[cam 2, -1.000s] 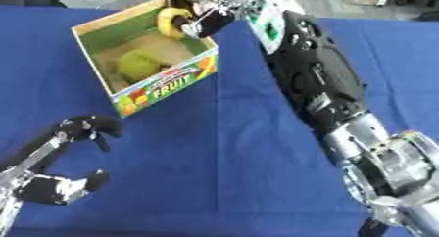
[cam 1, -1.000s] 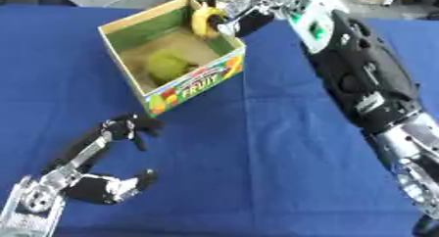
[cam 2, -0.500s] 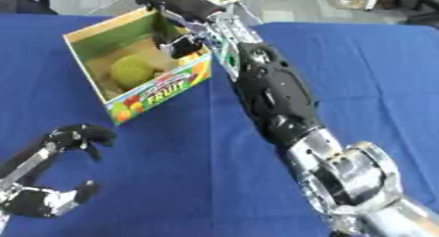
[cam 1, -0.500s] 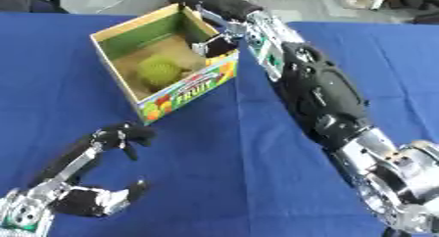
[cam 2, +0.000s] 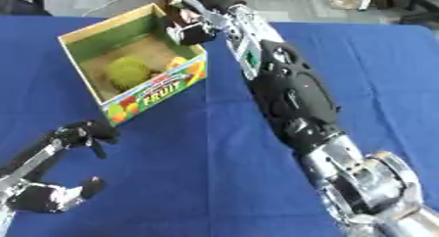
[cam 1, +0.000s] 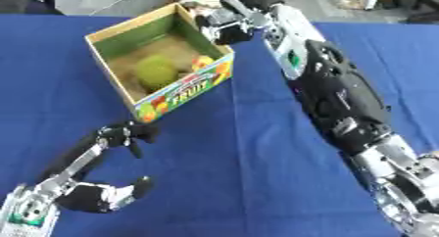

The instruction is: Pick up objects on the table and place them in the box.

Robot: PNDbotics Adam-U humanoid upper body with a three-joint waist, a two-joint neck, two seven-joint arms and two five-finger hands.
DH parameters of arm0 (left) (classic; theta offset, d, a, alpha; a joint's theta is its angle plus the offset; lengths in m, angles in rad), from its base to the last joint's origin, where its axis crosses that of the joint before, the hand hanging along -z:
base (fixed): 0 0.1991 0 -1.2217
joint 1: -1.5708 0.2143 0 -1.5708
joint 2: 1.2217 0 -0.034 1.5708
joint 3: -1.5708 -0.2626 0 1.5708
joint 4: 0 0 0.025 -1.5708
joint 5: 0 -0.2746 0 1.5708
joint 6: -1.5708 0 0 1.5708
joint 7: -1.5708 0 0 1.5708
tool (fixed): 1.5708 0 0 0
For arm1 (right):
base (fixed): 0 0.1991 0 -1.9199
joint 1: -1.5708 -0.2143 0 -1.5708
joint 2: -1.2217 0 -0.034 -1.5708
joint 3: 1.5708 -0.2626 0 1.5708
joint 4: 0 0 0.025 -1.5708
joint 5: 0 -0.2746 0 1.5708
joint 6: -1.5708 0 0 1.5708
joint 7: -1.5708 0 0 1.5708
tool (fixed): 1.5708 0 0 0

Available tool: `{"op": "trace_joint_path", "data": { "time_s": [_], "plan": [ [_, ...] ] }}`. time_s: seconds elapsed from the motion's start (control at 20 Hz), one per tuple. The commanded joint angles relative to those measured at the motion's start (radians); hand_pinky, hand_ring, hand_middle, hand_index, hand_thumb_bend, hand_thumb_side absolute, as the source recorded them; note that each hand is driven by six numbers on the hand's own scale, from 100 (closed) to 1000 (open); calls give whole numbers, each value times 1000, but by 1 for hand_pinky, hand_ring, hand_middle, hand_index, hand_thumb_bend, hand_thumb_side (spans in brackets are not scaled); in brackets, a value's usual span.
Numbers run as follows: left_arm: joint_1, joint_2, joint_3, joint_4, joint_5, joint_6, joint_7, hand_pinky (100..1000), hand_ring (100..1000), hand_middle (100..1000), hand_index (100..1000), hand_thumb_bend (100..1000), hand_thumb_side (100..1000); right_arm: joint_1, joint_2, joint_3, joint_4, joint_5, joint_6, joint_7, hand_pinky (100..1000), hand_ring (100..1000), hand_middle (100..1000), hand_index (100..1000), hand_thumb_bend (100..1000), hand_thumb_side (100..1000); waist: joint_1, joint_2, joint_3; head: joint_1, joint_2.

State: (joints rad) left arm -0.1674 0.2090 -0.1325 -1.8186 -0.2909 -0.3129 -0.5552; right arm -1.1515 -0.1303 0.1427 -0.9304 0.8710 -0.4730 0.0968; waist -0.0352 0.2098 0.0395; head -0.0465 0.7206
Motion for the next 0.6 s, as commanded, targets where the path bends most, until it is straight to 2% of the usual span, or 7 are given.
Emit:
{"op": "trace_joint_path", "data": {
  "time_s": [0.05,0.3,0.4,0.6],
  "plan": [
    [-2,13,13,-8,8,5,23,557,748,753,868,420,584,17,-62,24,-137,-164,15,63,898,858,757,944,100,263,5,-23,-8,19,7],
    [11,15,23,3,24,26,76,548,744,746,861,382,594,164,-123,25,-366,-424,104,135,872,839,734,923,100,350,5,-41,-36,52,37],
    [18,16,27,7,26,37,98,546,743,746,859,365,592,242,-126,12,-460,-501,147,141,873,835,723,912,100,404,7,-49,-48,66,46],
    [27,15,34,13,33,61,152,545,748,749,856,336,584,404,-116,-11,-633,-612,212,146,885,853,715,881,100,427,10,-61,-67,92,49]
  ]
}}
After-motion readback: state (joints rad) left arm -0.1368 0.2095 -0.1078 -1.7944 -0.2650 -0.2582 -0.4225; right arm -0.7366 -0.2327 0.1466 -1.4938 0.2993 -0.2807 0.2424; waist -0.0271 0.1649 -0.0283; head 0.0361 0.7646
